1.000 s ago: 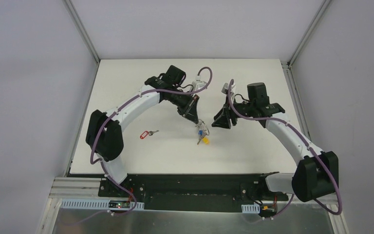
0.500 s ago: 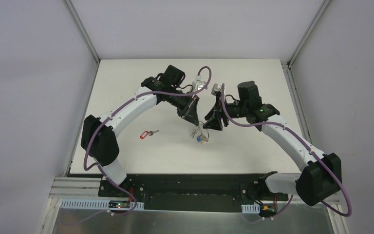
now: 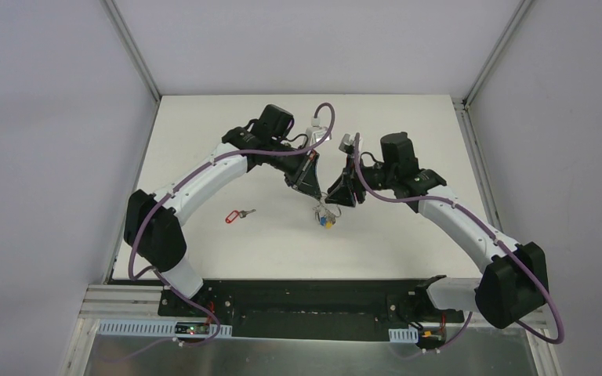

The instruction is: Put the keys on the keyring

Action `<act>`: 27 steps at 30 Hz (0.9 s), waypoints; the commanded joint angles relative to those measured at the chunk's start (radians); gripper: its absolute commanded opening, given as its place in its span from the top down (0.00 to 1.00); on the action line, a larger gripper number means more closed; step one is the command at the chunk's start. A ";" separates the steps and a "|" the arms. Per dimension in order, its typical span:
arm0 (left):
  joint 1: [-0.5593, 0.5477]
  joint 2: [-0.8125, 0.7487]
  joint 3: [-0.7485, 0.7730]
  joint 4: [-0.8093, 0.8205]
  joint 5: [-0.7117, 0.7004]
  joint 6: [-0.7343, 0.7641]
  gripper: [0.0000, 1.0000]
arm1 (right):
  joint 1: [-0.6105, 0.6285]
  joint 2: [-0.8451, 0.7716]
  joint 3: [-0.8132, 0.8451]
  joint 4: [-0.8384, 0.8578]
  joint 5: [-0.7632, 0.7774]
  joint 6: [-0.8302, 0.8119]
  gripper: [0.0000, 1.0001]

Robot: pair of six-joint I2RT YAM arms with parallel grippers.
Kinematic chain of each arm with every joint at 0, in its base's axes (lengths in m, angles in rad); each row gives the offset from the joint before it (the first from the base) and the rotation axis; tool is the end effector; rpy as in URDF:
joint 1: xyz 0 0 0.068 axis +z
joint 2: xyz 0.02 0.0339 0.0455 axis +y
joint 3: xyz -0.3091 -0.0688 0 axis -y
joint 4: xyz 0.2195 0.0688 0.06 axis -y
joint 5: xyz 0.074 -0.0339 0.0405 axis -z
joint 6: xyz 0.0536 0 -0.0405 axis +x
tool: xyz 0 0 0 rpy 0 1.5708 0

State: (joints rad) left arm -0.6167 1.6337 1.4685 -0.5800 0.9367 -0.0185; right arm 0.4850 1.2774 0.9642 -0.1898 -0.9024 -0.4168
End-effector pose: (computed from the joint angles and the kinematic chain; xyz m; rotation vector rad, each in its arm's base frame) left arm 0.2553 -0.2339 0.3734 1.1503 2.0223 -1.4023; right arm 0.2032 0.1546 0.3472 -1.3316 1.4883 0.9684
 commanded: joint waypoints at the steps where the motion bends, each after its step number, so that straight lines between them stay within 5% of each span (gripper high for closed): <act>1: -0.009 -0.049 -0.009 0.030 0.038 -0.017 1.00 | 0.005 -0.003 0.001 0.064 -0.020 0.027 0.63; 14: -0.008 -0.057 -0.004 0.044 0.044 -0.022 1.00 | 0.007 0.000 -0.002 0.062 -0.069 0.027 1.00; 22: 0.013 -0.107 -0.031 0.100 0.068 -0.003 1.00 | -0.009 -0.022 0.013 0.068 -0.111 0.060 1.00; 27: 0.032 -0.150 -0.073 0.195 0.064 -0.044 0.87 | -0.022 -0.019 -0.009 0.148 -0.148 0.149 1.00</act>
State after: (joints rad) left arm -0.6041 1.5684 1.4128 -0.5152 0.9409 -0.0311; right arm 0.4751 1.2808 0.9638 -0.1223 -0.9855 -0.3538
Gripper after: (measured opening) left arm 0.086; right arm 0.030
